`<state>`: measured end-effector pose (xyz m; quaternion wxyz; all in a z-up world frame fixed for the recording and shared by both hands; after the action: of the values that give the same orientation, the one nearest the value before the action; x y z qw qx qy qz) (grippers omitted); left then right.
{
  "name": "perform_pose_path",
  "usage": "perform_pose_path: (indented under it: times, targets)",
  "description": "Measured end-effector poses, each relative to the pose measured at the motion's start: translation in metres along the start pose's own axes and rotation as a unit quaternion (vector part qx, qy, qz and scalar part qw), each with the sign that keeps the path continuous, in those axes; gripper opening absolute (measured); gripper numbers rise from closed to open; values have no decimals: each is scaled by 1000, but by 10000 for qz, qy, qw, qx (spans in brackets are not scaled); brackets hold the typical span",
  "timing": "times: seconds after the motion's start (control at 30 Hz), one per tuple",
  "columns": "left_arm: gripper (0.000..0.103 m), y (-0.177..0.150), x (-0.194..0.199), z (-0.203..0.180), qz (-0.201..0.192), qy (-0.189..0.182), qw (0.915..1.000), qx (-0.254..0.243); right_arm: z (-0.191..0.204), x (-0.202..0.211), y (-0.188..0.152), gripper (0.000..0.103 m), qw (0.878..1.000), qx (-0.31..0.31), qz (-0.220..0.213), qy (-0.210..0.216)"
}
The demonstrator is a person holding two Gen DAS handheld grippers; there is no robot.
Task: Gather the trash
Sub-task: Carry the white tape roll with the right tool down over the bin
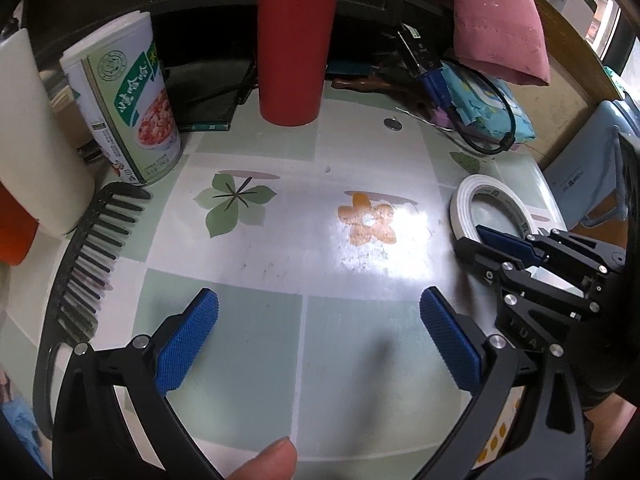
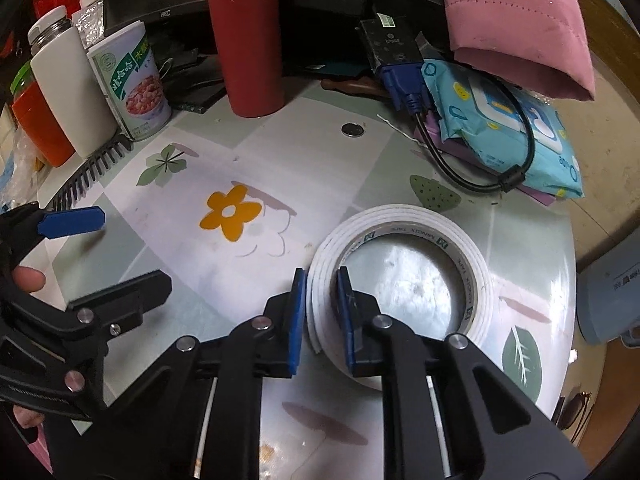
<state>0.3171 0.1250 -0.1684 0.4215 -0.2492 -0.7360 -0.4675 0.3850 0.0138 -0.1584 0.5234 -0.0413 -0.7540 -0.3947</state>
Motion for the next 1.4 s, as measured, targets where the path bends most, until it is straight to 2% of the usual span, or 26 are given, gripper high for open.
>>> perform_pose_path:
  times: [0.23,0.63,0.8,1.17,1.4]
  targets:
    - [98,-16,22,2,-175,33,9998,-134,10,25,-20,16,9998,-88,-169,37]
    - [98,-65,75,6,-267,46,9994,-199,58,94,-50,16,9989,-27,-463,31]
    - [98,-98,109,8,-415,89,9985,-335,80,126,-70,16,9983,-66,-577,104]
    - [98,-184,171,22,-488,-8,9975,-510,144,193,-127,16,9966,-108,-788,234]
    - [98,-231,200,28,-564,-48,9965,-617,180,224,-173,16,9956,-196,-878,242]
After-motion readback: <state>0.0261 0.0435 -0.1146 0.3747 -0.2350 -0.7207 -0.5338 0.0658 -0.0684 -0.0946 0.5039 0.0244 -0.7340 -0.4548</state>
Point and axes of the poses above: each gripper's, at about its wrist camera, not at the fingertips, and x roughly against the way its jaws point, z to its left, y to its top, the point moved 3 cm from there along -x, roughly the way its jaws point, and after that the axes turned 9 degrees about x, right-handed, at the moved point
